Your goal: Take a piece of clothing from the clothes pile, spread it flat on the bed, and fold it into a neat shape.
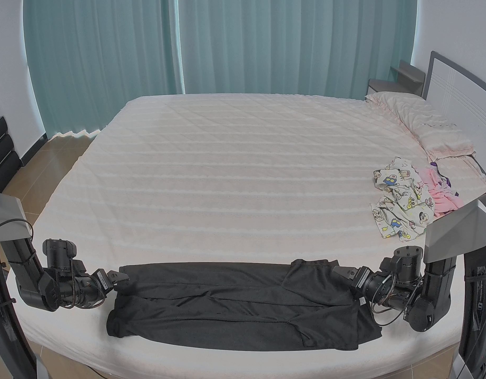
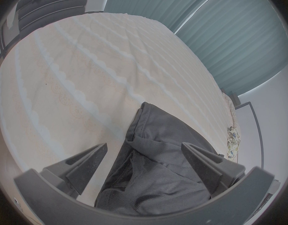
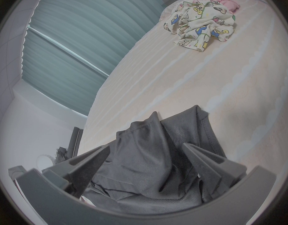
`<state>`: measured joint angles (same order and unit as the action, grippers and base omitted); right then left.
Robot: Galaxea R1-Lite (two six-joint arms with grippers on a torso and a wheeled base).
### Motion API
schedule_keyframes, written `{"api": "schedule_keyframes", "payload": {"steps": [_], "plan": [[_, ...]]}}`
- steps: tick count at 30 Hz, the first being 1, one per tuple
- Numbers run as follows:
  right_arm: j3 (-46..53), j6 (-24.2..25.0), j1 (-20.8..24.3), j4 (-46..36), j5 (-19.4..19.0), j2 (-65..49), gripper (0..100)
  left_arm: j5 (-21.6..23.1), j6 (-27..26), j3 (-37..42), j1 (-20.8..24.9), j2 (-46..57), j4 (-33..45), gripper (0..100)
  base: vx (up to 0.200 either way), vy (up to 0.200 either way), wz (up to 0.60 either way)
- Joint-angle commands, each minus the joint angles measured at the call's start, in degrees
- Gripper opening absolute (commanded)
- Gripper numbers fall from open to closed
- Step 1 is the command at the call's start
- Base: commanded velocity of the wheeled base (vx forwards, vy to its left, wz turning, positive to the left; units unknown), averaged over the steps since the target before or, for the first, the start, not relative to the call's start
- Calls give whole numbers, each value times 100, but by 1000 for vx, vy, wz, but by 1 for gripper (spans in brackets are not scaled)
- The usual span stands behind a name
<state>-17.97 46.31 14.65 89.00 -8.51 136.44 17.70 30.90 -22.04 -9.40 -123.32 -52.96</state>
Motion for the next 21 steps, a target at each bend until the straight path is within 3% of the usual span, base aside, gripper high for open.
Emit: {"api": "schedule_keyframes", "payload": {"steps": [1, 9, 21], "plan": [[30, -149, 46, 56, -2, 120, 0, -3, 3, -2, -18, -69, -4, 100, 0, 0, 0], [294, -1036, 222, 56, 25, 375, 0, -3, 12, -37, -53, -61, -13, 100, 0, 0, 0], [997, -1370, 64, 56, 16, 23, 0, -3, 12, -28, -71, -69, 5, 100, 0, 0, 0]]}}
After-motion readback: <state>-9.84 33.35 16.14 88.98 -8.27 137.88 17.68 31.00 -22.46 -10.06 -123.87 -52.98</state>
